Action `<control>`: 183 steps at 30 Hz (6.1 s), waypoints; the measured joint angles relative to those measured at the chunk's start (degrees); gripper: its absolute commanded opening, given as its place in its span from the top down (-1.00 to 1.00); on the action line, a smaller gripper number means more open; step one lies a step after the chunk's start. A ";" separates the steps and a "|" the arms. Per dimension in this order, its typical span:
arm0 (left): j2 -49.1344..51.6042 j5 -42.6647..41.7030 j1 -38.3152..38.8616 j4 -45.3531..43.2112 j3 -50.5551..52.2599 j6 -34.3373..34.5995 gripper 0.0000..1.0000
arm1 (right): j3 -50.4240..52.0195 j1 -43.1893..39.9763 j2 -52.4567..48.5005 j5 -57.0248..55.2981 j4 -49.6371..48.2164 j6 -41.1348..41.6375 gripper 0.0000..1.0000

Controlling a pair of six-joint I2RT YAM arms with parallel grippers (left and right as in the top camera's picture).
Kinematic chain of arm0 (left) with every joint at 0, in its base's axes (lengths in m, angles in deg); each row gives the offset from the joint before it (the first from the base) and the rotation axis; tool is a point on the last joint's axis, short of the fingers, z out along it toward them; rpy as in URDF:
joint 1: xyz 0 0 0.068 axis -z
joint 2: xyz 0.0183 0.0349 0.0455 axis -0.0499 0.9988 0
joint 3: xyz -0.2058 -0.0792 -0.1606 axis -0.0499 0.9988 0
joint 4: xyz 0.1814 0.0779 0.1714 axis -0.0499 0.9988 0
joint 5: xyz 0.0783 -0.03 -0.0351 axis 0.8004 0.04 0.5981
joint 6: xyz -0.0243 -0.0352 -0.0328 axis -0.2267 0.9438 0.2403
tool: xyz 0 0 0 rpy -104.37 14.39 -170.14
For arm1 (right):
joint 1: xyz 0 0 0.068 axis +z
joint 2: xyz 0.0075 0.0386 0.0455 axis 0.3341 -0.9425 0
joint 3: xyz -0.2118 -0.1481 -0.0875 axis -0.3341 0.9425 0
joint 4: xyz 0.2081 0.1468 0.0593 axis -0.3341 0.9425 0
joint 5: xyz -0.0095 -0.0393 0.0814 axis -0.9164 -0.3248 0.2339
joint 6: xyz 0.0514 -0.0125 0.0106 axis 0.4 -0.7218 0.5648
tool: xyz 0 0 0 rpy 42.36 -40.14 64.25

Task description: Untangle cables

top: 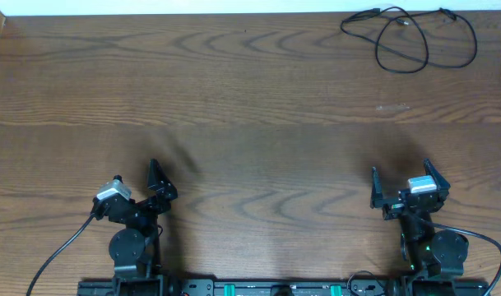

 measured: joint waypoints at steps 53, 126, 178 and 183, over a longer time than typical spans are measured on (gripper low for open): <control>0.17 0.00 0.00 0.00 0.00 -4.24 -0.89 | 0.00 -0.04 0.00 0.00 0.04 0.00 -0.99; 0.20 0.00 0.00 0.00 0.00 -4.26 -0.89 | 0.02 -0.04 0.00 0.00 0.04 0.00 -0.99; 0.20 0.00 0.00 0.00 0.00 -4.26 -0.89 | 0.00 -0.04 0.00 0.00 0.04 0.00 -0.99; 0.17 0.00 0.00 0.00 0.00 -4.26 -0.89 | 0.02 -0.04 0.00 0.00 0.04 0.00 -0.98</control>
